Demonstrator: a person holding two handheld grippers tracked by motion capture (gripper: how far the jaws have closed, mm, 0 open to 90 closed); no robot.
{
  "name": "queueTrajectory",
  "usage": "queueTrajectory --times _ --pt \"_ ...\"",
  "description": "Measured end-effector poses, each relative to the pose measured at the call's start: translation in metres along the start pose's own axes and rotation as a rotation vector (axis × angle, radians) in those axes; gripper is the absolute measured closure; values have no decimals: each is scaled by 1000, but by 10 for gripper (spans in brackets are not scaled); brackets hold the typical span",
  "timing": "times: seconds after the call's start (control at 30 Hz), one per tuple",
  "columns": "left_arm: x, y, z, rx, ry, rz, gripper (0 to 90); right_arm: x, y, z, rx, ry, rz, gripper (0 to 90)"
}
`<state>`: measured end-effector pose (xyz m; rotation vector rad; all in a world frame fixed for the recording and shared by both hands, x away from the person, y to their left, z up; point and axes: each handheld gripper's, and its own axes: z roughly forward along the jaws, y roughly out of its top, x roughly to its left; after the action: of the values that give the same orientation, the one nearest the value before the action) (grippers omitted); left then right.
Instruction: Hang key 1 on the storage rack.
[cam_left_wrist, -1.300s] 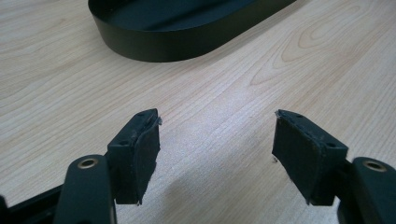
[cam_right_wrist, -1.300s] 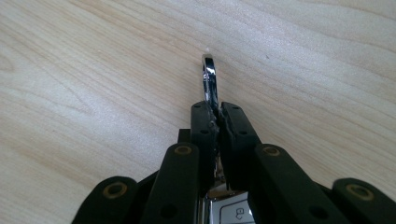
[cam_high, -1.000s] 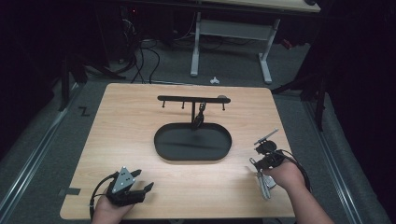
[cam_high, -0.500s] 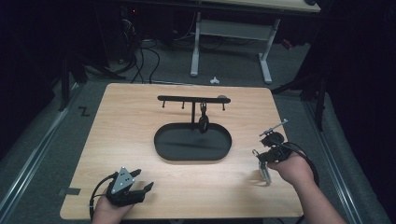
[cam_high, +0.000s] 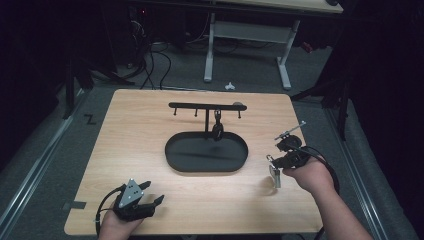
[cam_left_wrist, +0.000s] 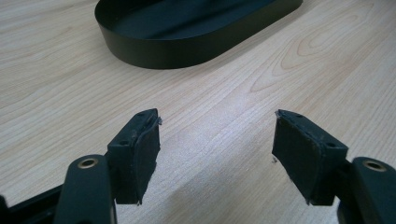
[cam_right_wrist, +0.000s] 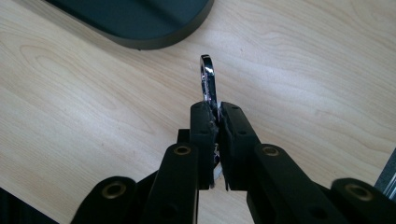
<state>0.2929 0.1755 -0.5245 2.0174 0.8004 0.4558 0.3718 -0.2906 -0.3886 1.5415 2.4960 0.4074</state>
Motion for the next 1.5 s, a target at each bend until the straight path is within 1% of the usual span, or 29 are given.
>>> queueTrajectory --times 0.13,0.33,0.5,0.77,0.9,0.97,1.03,1.07,1.2,1.5 --pt "0 0 0 -5 4 5 325 3 6 -6 -10 3 -7 846" --pt "1 -1 -2 -9 6 0 324 9 17 -11 -26 2 -15 846" --pt "2 -2 -4 -11 12 -5 325 13 26 -11 -36 5 -34 846" --pt "4 -7 -11 -10 26 -20 325 19 40 -10 -39 12 -45 846" --pt "4 -9 -13 -8 32 -20 325 21 46 -11 -42 13 -52 846" --pt "4 -9 -13 -8 33 -21 325 22 49 -12 -39 12 -59 846" --pt "4 -9 -14 -7 34 -22 325 23 52 -12 -48 13 -71 846" --pt "4 -9 -14 -7 34 -23 325 23 53 -13 -44 10 -69 846" --pt "5 -9 -13 -7 34 -23 324 24 60 -16 -58 14 -63 846" --pt "6 -9 -14 -2 30 -24 324 27 77 -22 -77 8 -71 846"
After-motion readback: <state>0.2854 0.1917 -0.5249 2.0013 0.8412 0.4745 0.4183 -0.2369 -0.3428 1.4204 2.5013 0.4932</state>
